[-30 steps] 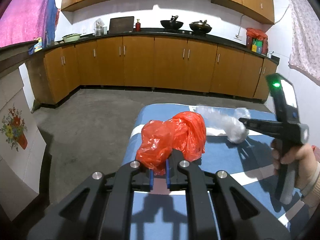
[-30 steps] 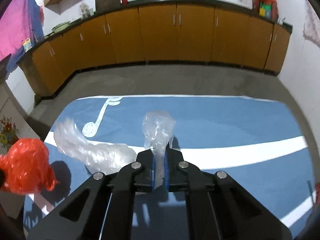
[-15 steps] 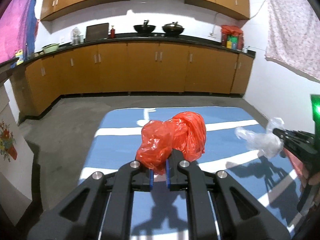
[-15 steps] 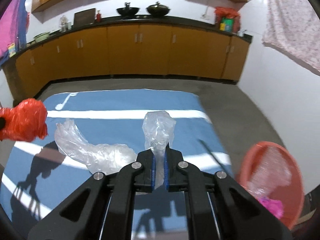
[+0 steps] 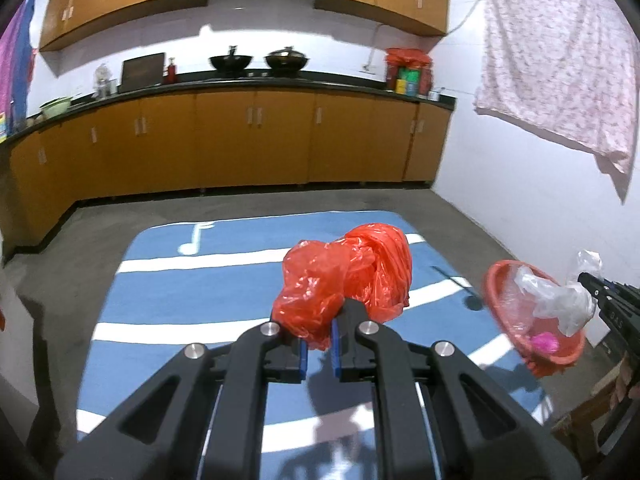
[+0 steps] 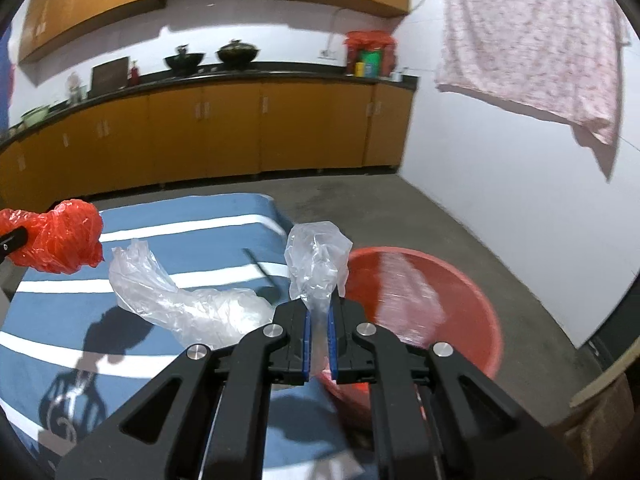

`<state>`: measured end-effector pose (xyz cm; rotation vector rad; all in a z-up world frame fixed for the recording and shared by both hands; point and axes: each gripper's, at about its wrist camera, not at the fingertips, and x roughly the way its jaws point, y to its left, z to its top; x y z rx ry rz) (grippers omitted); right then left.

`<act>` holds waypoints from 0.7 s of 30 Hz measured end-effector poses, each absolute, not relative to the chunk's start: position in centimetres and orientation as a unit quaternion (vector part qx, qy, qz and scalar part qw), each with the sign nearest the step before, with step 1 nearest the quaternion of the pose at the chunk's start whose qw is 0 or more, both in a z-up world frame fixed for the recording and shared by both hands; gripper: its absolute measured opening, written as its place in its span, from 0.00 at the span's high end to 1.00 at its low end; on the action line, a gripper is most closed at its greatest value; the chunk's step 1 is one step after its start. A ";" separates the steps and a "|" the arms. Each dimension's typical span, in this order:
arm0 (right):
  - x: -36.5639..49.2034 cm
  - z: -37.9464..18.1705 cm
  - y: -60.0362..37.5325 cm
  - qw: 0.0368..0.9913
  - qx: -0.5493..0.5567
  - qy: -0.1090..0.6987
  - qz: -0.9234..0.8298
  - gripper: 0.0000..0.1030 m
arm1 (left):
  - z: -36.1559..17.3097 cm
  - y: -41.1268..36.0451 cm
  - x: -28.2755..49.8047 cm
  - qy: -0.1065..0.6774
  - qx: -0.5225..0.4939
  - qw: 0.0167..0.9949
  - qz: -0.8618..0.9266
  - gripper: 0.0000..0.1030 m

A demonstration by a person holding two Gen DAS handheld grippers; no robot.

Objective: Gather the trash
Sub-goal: 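Carry the orange and clear bags over the orange basket with both tools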

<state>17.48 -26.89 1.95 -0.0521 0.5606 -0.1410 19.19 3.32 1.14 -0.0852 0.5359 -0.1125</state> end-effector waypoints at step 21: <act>14.8 1.4 -35.8 0.946 0.017 0.273 -0.173 0.93 | 1.2 -8.1 19.4 0.284 -0.015 0.946 -0.153 0.90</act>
